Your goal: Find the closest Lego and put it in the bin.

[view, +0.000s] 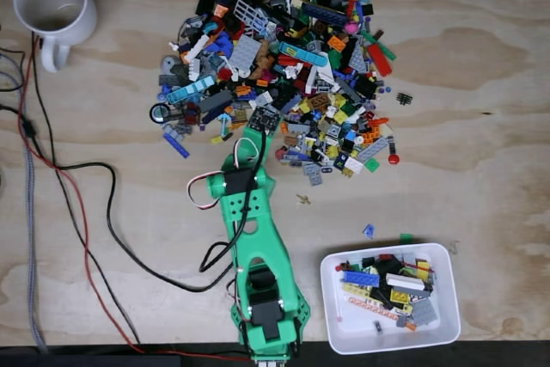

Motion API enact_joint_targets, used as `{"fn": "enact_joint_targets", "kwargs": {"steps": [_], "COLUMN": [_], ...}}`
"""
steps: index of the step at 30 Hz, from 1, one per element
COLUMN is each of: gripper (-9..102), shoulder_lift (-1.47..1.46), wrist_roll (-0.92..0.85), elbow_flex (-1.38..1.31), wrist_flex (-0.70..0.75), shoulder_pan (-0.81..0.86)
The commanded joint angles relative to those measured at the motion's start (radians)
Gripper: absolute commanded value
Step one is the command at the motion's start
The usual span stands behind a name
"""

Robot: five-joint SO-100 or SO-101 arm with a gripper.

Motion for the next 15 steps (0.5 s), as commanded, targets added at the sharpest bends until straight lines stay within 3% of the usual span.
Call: {"fn": "enact_joint_targets", "kwargs": {"steps": [1,15], "gripper": [21,20], "shoulder_lift": [0.183,0.287], "wrist_roll": [0.025,0.071], "elbow_flex": [-0.034,0.086], "wrist_flex": [0.037,-0.006], "shoulder_pan": [0.130,0.051]}}
